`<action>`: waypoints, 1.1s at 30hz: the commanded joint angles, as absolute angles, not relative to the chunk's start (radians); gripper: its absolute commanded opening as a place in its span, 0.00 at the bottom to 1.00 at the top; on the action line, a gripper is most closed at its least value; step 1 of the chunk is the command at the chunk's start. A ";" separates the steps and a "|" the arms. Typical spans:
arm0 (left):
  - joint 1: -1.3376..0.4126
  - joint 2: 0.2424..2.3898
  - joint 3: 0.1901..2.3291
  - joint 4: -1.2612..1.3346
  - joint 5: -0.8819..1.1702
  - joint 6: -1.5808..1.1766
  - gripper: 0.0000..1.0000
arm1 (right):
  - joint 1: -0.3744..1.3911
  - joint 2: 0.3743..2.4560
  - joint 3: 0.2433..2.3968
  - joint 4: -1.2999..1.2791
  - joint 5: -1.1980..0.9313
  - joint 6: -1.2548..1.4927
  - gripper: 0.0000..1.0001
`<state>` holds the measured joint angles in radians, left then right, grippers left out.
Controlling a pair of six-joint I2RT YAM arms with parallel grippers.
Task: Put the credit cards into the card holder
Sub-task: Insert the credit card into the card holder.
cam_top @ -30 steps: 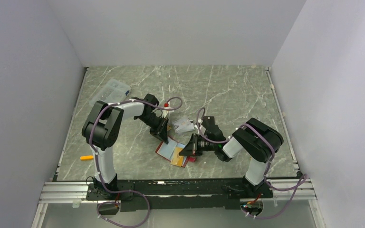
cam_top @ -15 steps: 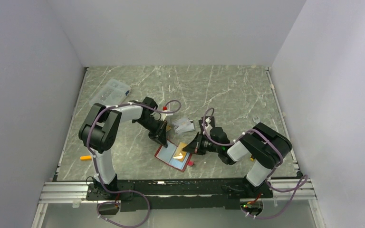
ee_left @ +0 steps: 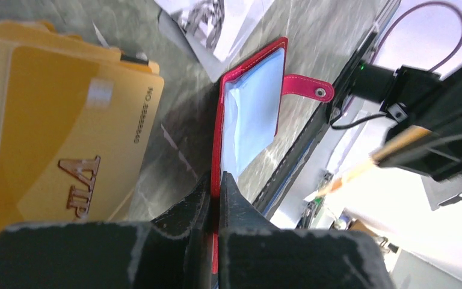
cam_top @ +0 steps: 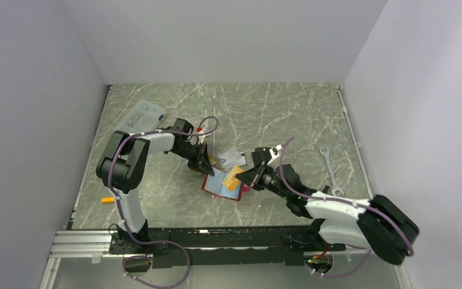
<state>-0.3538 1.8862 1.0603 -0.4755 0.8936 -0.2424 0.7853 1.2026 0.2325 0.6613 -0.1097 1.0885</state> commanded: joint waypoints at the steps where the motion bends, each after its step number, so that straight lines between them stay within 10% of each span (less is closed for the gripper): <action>1: -0.361 1.856 1.013 -0.319 0.937 -0.380 0.00 | 0.793 1.052 0.243 0.470 0.043 1.065 0.00; 33: -0.364 1.810 0.918 -0.334 0.876 -0.287 0.09 | 0.842 1.487 0.208 0.898 0.008 1.163 0.00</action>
